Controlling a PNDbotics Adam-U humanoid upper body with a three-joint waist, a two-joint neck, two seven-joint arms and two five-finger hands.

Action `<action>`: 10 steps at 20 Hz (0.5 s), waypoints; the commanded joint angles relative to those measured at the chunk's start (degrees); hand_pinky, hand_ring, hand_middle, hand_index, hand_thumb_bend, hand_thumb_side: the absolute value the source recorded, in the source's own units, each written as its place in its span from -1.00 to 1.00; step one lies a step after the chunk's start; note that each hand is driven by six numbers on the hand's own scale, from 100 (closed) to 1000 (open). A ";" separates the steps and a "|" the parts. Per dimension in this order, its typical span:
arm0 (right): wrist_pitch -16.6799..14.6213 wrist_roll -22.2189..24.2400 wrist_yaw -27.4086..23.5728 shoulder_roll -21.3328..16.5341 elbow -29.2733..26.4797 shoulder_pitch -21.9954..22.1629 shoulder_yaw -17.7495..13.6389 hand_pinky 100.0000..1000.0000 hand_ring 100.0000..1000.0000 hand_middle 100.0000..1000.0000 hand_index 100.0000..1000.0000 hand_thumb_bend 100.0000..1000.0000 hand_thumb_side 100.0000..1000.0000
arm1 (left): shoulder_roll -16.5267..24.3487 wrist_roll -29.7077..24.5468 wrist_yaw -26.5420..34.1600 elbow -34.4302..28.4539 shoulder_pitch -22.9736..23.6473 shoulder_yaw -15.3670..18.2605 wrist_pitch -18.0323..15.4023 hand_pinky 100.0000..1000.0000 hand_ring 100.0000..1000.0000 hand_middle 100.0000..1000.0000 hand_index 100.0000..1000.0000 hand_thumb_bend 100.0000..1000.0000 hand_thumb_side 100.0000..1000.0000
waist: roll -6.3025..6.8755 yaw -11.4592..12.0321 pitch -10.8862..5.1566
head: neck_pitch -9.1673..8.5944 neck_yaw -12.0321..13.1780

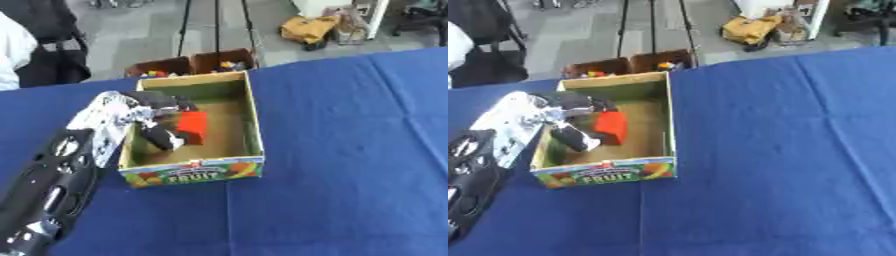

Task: Pick up objects on the table and place them in the box.

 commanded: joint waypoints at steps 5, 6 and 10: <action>0.06 -0.04 -0.22 -0.88 -1.15 0.08 -0.22 0.20 0.45 -0.12 0.29 -1.00 1.00 | 3.95 -2.86 4.74 -9.50 -1.47 1.31 0.65 0.51 0.91 1.00 1.00 -1.00 -0.33 | -0.13 0.96 -1.46 | 0.13 -0.54; 0.07 -0.07 -0.21 -0.91 -1.15 0.14 -0.24 0.20 0.45 -0.12 0.29 -1.00 1.00 | 4.59 -3.36 5.58 -11.20 -1.44 1.39 0.82 0.51 0.91 1.00 1.00 -1.00 -0.36 | -0.14 1.08 -1.56 | 0.19 -0.61; 0.08 -0.44 -0.14 -1.07 -1.15 0.32 -0.46 0.19 0.45 -0.12 0.29 -1.00 1.00 | 7.04 -4.14 9.36 -19.38 -0.54 2.33 1.57 0.47 0.88 1.00 1.00 -1.00 -0.50 | -0.34 1.56 -1.82 | 0.23 -1.00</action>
